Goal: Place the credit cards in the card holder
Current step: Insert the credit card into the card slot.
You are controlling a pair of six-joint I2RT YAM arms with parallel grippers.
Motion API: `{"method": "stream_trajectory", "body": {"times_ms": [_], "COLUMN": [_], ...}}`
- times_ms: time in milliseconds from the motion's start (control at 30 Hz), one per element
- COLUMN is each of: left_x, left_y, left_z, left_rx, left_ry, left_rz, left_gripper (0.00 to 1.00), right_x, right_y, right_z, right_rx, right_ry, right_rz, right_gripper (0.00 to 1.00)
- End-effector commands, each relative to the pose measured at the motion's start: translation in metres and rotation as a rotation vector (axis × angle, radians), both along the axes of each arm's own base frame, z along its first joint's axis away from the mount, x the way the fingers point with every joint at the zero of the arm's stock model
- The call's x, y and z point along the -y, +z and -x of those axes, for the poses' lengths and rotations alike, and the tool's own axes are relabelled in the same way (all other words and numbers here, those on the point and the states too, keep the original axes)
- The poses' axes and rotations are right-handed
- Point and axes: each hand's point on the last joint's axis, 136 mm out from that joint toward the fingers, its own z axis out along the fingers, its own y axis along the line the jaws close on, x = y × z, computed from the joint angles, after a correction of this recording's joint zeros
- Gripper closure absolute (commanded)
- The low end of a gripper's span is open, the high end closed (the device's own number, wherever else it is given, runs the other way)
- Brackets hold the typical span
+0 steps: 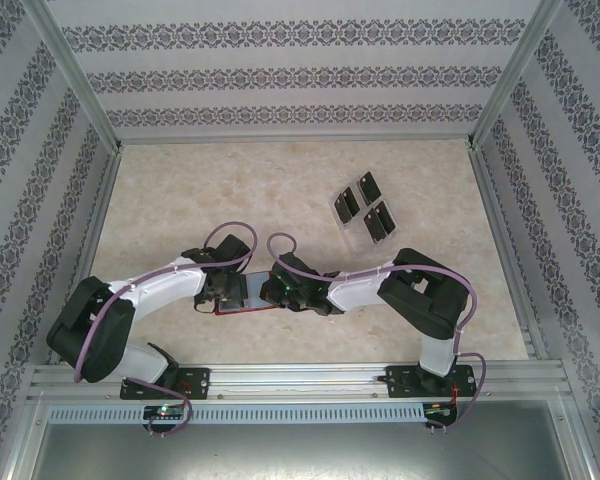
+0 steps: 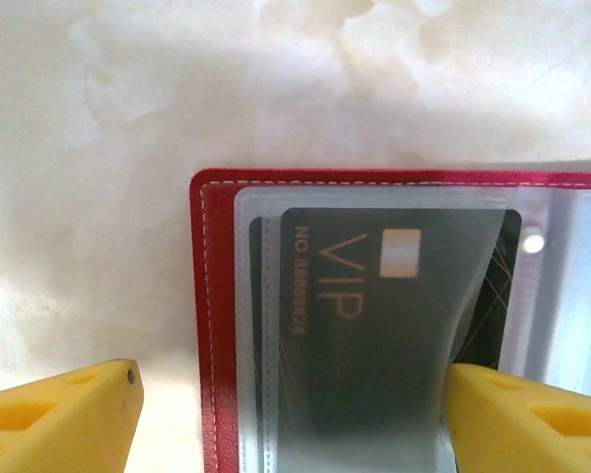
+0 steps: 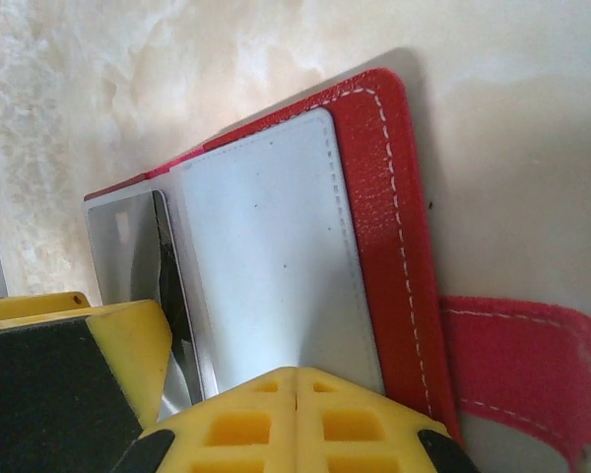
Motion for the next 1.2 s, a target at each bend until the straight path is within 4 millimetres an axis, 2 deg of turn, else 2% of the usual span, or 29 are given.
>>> {"method": "stream_trajectory", "body": {"times_ms": [0,233,567,767,1167], "left_x": [-0.015,-0.008,0.012,0.012,0.027], "left_y": [0.002,0.023,0.016,0.016,0.007], "left_z": [0.008,-0.005,-0.017,-0.016,-0.018], "left_rx": [-0.021,0.067,0.173,0.205,0.192], "left_ry": [0.008,0.021,0.064,0.059,0.051], "left_rz": [-0.05,0.015,0.259,0.282,0.358], "left_gripper": [0.2,0.19,0.18,0.17,0.17], "right_x": [0.023,0.021,0.029,0.034,0.051], "right_y": [-0.025,-0.022,-0.02,-0.018,-0.02], "right_z": [0.005,0.004,0.002,0.001,-0.001], "right_rx": [-0.047,-0.038,-0.026,-0.02,-0.017], "right_ry": [-0.03,-0.023,-0.03,-0.032,-0.053], "right_rz": [0.09,0.082,0.085,0.086,0.111], "right_gripper": [1.0,1.0,1.0,1.0,1.0]}}
